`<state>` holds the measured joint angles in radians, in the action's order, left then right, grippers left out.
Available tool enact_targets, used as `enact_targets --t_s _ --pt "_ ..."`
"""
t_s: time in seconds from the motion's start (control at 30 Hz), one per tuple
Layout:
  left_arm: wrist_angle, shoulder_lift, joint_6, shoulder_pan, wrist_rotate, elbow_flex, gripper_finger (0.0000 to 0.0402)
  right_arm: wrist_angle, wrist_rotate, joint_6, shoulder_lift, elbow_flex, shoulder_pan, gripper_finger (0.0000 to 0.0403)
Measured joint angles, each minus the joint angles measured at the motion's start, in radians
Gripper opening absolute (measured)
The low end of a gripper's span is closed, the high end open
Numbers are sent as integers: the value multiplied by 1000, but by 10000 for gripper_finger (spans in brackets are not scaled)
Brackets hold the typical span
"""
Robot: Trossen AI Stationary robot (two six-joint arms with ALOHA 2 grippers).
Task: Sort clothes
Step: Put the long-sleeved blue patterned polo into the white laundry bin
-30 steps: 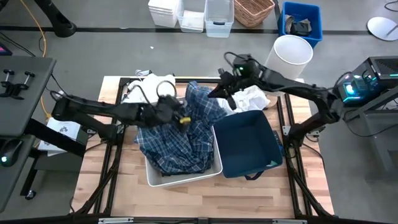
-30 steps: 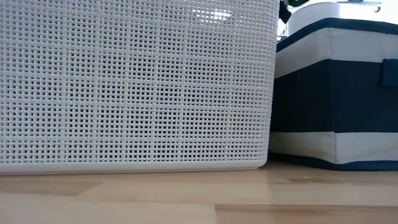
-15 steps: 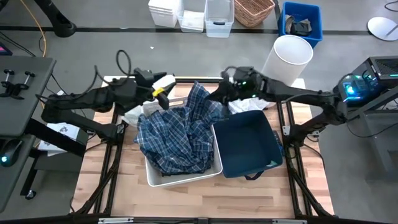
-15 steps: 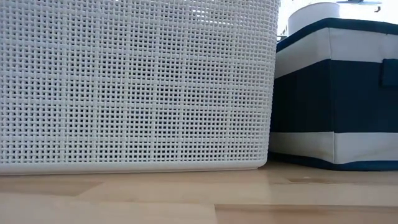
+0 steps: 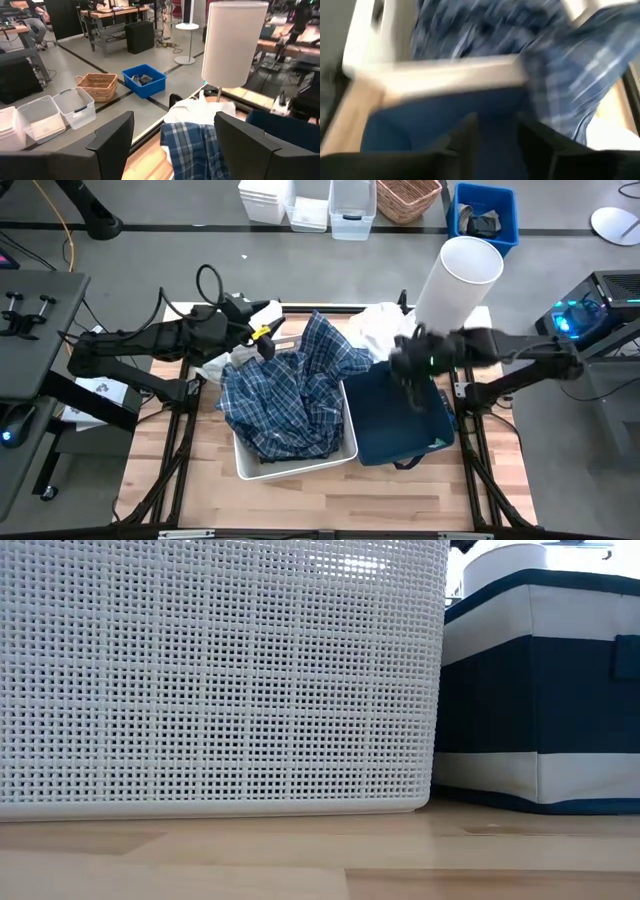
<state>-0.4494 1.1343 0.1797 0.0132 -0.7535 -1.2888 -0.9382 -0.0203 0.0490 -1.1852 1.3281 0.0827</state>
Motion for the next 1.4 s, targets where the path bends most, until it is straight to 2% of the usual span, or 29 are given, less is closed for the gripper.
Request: enact_targets --t_s 0.07,0.17,0.23,0.3,0.57,0.77,1.0,1.2,1.3,1.4 --pt "-4 3 0 0 -1 0 266 -42 -108 5 -26 0 92 172" --pt "-4 5 0 -1 0 0 266 -52 -361 75 -82 -2 187 223" --pt "-3 4 0 -1 0 0 266 -29 -553 79 -119 -2 210 249" --pt "-2 4 0 -1 -1 0 266 -4 -675 -3 -157 -1 207 269" --pt "-4 4 -6 -1 1 0 266 32 -598 -156 -227 -2 205 288" --pt "-4 4 -26 -1 2 0 266 75 -637 -180 -271 -2 190 289" --pt "-4 4 -43 -1 3 0 266 147 -753 -118 -346 -2 146 289" --pt "-4 4 -46 -1 3 0 266 155 -808 -106 -410 -2 76 289" --pt "-4 4 -46 -1 3 0 266 190 -874 -62 -440 -2 28 275" --pt "-3 4 -46 -1 3 0 266 255 -909 0 -448 -2 -22 225"
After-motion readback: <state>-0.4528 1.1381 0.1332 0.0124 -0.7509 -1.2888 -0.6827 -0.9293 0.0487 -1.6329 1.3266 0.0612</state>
